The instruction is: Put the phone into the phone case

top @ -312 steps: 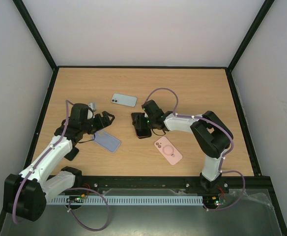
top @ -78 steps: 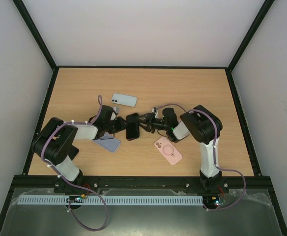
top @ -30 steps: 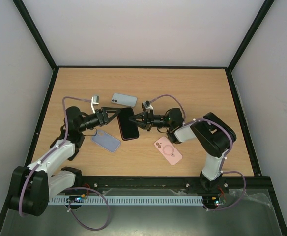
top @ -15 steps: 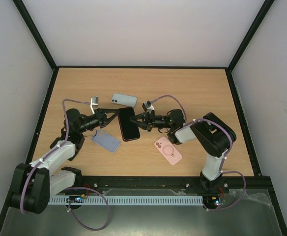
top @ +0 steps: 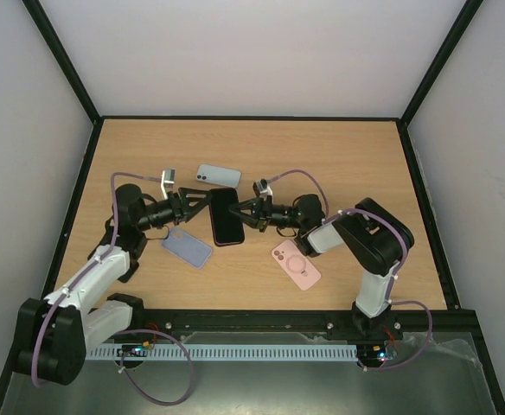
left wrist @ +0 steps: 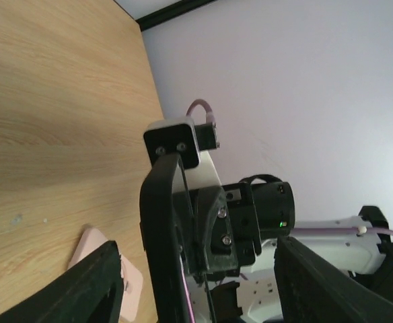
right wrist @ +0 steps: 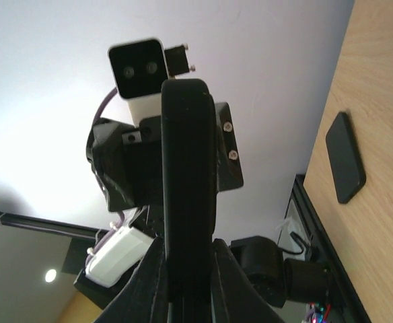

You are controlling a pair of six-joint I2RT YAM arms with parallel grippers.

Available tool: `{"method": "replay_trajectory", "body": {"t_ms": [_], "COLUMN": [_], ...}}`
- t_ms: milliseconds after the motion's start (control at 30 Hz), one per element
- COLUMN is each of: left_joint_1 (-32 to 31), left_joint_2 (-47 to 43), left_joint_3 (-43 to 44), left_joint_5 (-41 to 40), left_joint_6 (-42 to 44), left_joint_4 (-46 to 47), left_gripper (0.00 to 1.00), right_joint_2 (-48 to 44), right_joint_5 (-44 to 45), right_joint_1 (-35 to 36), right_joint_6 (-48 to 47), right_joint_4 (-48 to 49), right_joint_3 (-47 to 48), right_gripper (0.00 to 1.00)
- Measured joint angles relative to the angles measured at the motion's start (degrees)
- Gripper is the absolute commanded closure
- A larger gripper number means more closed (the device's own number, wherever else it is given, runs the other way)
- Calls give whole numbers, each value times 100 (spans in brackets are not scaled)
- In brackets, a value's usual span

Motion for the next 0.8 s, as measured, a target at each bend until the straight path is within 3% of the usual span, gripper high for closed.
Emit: {"method": "replay_trajectory", "body": {"t_ms": [200,333,800], "left_joint_1": [-144,-310,-708], "left_joint_2": [-208,-308,-181], "left_joint_3": [-9,-59,24], "left_joint_5": [125,125,-201], "left_joint_6": [146,245,772], "left_joint_4": [-210,-402,-1279], "left_gripper": [29,33,93], "right_joint_2": [-98,-68,85], "right_joint_5": [378,588,1054], "right_joint_1": [0,-2,-59], "right_joint_6": [-289,-164,-365], "right_joint_4": [-7,-7,-140], "right_joint_3": [15,68,142], "right_gripper": [98,98,98]}}
